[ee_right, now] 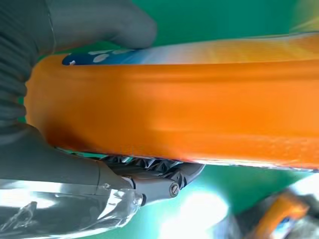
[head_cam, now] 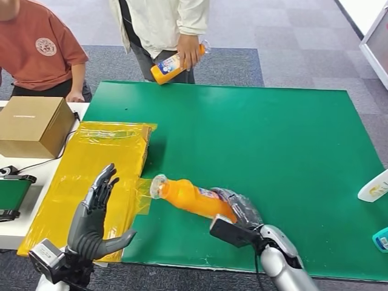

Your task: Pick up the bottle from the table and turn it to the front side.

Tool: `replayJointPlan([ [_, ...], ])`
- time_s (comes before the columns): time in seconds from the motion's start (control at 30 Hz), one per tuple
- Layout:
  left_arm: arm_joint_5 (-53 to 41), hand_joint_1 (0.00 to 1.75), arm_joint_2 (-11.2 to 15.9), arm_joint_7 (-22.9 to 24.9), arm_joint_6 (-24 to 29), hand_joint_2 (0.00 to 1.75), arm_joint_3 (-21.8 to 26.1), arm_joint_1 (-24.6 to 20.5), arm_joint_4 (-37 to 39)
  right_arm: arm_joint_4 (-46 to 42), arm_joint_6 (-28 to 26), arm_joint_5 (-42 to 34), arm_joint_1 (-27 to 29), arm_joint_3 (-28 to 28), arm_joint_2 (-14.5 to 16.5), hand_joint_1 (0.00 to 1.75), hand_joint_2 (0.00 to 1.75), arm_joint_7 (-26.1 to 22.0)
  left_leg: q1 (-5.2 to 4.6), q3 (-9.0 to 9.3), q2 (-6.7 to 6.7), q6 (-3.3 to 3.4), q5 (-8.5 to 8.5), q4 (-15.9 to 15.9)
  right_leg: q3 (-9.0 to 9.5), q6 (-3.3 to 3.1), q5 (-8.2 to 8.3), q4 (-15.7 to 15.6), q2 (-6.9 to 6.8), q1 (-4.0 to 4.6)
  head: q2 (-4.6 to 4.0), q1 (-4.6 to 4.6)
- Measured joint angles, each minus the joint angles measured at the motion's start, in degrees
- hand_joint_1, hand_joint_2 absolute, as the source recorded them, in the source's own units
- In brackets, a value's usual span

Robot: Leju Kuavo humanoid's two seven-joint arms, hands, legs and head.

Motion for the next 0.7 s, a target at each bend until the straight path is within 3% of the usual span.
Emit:
replayJointPlan([
  [0.13, 0.7, 0.0, 0.1, -0.6, 0.8, 1.75, 0.5, 0.7, 0.0, -8.0, 7.2, -18.6, 4.3, -5.1, 1.6, 1.75, 1.75, -3.9, 0.01, -0.31, -0.03, -0.02, 0.04, 0.0, -0.29, -0.01, 0.0, 0.0, -0.04, 0.02, 0.01, 0.0],
  [0.33, 1.5, 0.0, 0.2, -1.0, 1.0, 1.75, 0.6, 0.7, 0.0, -14.5, 11.3, -29.3, 6.7, -9.8, 2.7, 1.75, 1.75, -5.3, -0.01, -0.39, -0.02, 0.01, 0.02, 0.0, -0.35, 0.0, 0.0, 0.0, -0.04, -0.02, 0.01, 0.01],
  [0.47, 6.1, 0.0, -0.2, 0.9, 0.5, 1.75, 1.0, 0.5, 0.1, -16.8, 11.1, -30.2, 7.8, -10.6, 3.5, 1.75, 1.75, -6.4, -0.03, -0.41, -0.02, 0.01, 0.02, 0.0, -0.4, 0.01, 0.0, 0.0, -0.03, -0.04, -0.01, 0.01],
  [0.7, 23.0, 0.0, -1.4, 8.7, -8.2, 1.75, 0.2, -2.3, 2.1, -18.5, 4.9, -18.8, 8.3, -7.8, 4.6, 1.75, 1.75, -7.6, -0.03, -0.44, -0.02, 0.0, 0.03, 0.0, -0.43, 0.0, 0.0, 0.0, -0.03, -0.03, 0.01, 0.0],
])
